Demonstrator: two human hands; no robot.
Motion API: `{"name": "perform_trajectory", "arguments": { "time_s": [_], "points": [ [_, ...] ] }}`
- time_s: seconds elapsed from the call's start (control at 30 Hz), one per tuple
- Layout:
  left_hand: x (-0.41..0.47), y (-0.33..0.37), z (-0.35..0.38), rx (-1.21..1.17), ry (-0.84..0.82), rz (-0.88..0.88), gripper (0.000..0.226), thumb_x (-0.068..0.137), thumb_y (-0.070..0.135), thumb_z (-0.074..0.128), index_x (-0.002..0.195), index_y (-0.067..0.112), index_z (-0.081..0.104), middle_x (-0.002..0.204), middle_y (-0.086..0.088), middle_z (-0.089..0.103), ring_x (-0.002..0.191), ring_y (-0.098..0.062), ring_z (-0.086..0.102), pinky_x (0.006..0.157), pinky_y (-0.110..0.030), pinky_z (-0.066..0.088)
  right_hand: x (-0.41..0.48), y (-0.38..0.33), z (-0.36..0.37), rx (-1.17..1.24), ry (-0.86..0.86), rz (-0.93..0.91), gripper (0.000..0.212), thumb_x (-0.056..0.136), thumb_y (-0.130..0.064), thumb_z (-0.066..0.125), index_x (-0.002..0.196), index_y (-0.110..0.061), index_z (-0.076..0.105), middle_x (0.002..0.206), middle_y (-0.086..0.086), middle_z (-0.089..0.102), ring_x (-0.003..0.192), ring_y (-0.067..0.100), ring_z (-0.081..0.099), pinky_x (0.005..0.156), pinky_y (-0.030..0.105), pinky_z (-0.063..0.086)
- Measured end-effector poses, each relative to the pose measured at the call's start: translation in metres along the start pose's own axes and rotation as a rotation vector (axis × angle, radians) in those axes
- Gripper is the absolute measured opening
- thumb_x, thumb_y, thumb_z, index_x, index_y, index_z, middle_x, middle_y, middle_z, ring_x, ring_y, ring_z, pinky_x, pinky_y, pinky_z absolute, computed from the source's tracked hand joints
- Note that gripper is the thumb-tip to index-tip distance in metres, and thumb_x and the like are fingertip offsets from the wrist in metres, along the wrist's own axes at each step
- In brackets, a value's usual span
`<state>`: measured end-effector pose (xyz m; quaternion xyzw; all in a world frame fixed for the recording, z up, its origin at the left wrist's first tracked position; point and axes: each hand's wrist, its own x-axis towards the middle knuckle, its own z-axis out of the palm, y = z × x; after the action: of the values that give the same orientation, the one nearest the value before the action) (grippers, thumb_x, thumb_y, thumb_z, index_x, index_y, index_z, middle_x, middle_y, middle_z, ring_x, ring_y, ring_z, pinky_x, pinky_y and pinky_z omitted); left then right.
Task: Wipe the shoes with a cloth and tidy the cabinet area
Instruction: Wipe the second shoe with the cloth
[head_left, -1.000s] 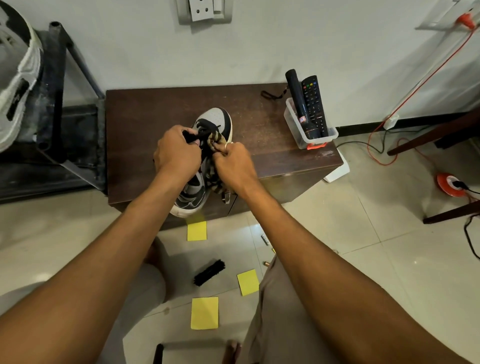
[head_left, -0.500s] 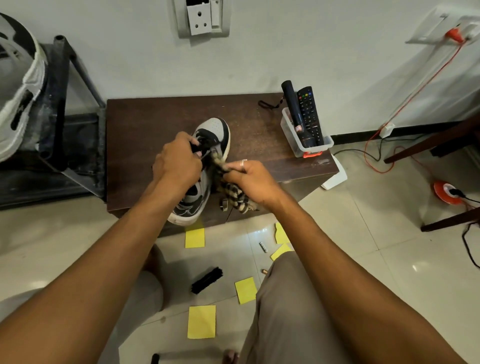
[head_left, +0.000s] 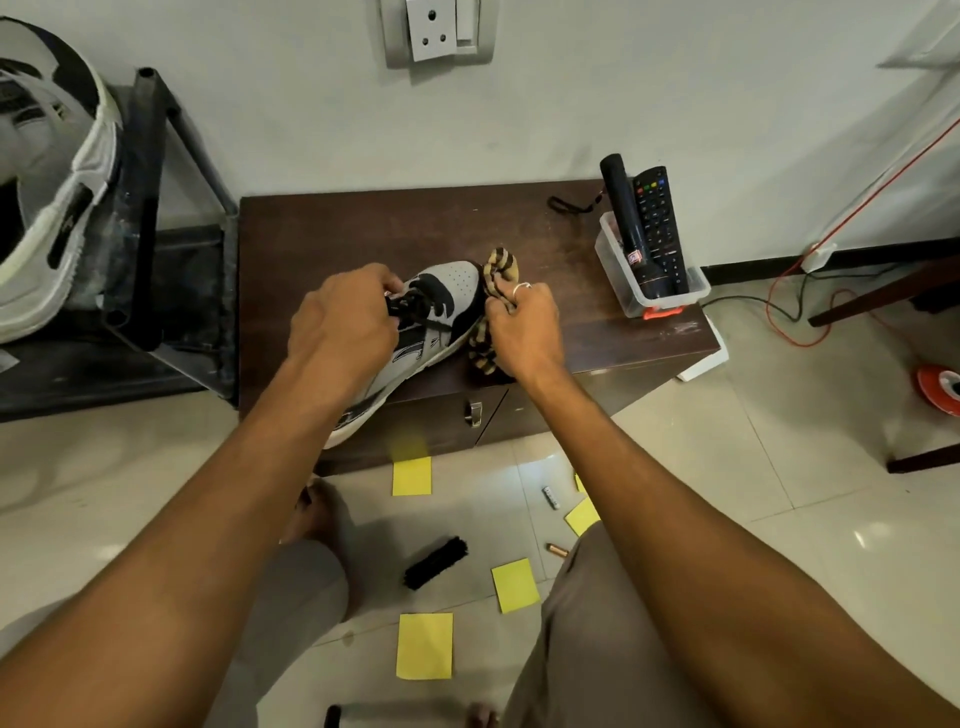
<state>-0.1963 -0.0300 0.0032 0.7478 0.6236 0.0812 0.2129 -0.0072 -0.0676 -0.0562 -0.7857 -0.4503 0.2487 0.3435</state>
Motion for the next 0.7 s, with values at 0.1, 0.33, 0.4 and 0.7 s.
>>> {"name": "perform_trajectory", "arguments": {
  "time_s": [0.1, 0.33, 0.4, 0.7],
  "points": [
    [0.001, 0.0, -0.002, 0.006, -0.031, 0.017, 0.046, 0.086, 0.036, 0.078, 0.13, 0.036, 0.065, 0.125, -0.004, 0.069, 0.114, -0.033, 0.064, 0.089, -0.042, 0.052, -0.023, 0.002, 0.011, 0.084, -0.008, 0.009, 0.028, 0.101, -0.019, 0.058, 0.127, -0.012, 0.067, 0.109, 0.0, 0.052, 0.094, 0.01, 0.058, 0.065, 0.003, 0.041],
    [-0.004, 0.006, -0.001, 0.11, -0.054, 0.061, 0.057, 0.081, 0.038, 0.083, 0.134, 0.034, 0.063, 0.125, -0.007, 0.069, 0.113, -0.035, 0.064, 0.089, -0.04, 0.052, -0.041, -0.002, 0.026, 0.16, 0.037, 0.061, 0.008, 0.103, -0.019, 0.055, 0.099, -0.013, 0.055, 0.095, -0.008, 0.045, 0.074, -0.005, 0.052, 0.061, 0.013, 0.043],
    [-0.004, 0.004, -0.001, 0.105, -0.059, 0.055, 0.057, 0.081, 0.037, 0.082, 0.134, 0.034, 0.062, 0.127, -0.008, 0.068, 0.115, -0.036, 0.063, 0.091, -0.04, 0.051, -0.03, -0.009, 0.024, 0.228, 0.105, 0.074, 0.014, 0.102, -0.018, 0.054, 0.09, -0.013, 0.05, 0.094, -0.006, 0.045, 0.072, 0.0, 0.049, 0.067, 0.024, 0.041],
    [-0.004, 0.005, 0.001, 0.12, -0.058, 0.071, 0.053, 0.084, 0.035, 0.08, 0.134, 0.032, 0.062, 0.124, -0.008, 0.069, 0.112, -0.034, 0.064, 0.089, -0.042, 0.052, 0.064, -0.045, 0.001, -0.204, -0.076, -0.029, 0.022, 0.092, -0.023, 0.058, 0.097, -0.008, 0.073, 0.1, 0.009, 0.069, 0.087, 0.023, 0.066, 0.076, 0.031, 0.052]
  ]
}}
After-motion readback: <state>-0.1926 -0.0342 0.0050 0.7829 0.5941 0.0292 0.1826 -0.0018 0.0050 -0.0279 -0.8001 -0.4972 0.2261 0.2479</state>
